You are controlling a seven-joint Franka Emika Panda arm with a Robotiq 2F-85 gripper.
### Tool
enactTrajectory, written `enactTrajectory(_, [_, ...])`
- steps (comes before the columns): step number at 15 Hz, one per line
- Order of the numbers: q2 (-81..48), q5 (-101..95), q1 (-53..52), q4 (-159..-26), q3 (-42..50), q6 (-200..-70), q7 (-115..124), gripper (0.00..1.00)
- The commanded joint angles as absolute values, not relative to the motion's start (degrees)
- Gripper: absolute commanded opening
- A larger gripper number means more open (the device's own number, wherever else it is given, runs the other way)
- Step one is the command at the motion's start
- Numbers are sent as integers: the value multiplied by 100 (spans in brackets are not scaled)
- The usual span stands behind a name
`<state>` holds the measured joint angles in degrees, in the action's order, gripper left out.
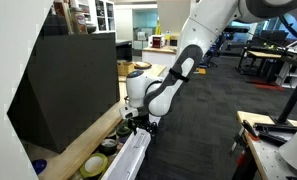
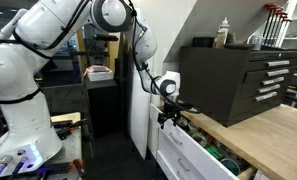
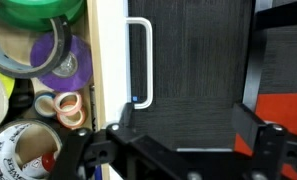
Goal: Open the top drawer of the storage cabinet
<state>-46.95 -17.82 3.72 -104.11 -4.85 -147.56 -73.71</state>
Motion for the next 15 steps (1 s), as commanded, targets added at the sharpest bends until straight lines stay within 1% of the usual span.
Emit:
enactTrajectory(1, [-4491, -1981, 310, -10594, -428, -14920, -7442, 100])
enactTrajectory(6, [-3832, -1757, 358, -10816, -603, -14361, -7393, 100])
enactTrajectory(11, [-4209, -1726, 372, -10348, -531, -14051, -7452, 100])
enactTrajectory(15, [-4572, -1802, 354, -10090, -459, -14173, -7465, 100])
